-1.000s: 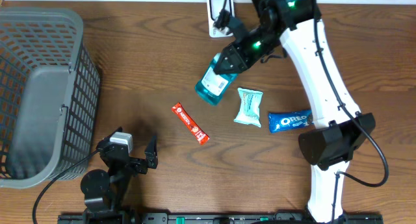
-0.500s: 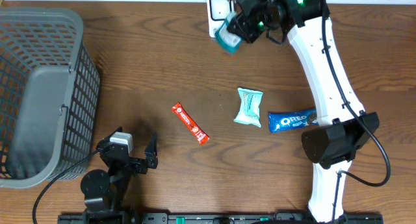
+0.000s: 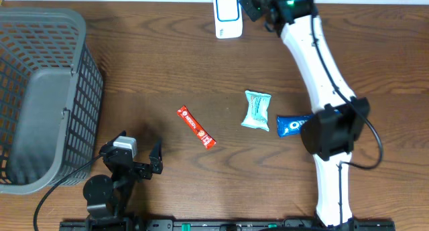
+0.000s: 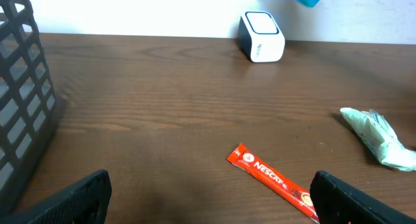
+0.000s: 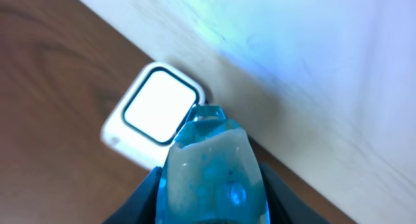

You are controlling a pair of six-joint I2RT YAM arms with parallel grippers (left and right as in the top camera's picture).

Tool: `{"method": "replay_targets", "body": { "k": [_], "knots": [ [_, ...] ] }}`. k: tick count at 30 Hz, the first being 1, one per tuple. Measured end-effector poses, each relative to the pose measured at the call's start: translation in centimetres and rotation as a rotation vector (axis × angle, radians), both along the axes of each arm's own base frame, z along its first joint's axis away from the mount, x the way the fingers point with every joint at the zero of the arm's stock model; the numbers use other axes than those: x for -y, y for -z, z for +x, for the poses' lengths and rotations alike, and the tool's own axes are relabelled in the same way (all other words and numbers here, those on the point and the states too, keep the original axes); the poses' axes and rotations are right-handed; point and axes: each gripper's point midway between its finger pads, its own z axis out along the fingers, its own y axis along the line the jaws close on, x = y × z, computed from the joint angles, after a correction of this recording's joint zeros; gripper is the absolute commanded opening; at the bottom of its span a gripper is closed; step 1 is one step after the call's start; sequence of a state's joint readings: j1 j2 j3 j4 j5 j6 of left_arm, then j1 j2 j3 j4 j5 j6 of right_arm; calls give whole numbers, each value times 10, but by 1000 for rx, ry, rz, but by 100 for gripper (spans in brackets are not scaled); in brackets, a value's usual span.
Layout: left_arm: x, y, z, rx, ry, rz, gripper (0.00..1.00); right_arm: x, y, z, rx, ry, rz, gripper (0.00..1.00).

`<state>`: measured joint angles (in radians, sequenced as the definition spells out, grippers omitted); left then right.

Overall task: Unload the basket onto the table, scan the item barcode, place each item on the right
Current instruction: 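Hold the teal bottle under the white scanner with the right gripper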

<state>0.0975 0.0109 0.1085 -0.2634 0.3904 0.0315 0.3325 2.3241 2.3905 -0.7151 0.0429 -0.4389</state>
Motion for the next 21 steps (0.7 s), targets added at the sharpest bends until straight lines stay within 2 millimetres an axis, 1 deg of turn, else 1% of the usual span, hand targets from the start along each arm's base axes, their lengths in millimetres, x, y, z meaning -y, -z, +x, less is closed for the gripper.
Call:
{"method": "replay_targets", "body": {
  "k": [2,5,11,13,18,20,21],
  "knots": [
    [0,0,0,0,0,0,98,-2,15,11,16,7,-25,10],
    [0,0,0,0,0,0,98,-9,27,22,49,2,-51,10],
    [0,0,0,0,0,0,98,-29,22,36,154,-12,-74,10],
    [0,0,0,0,0,0,98,-36,23,39,182,-10,-92,10],
    [0,0,0,0,0,0,98,-50,48,48,216,9,-155,11],
    [0,0,0,0,0,0,98,-51,59,52,232,30,-188,12],
    [0,0,0,0,0,0,98,-52,60,53,245,42,-202,12]
  ]
}}
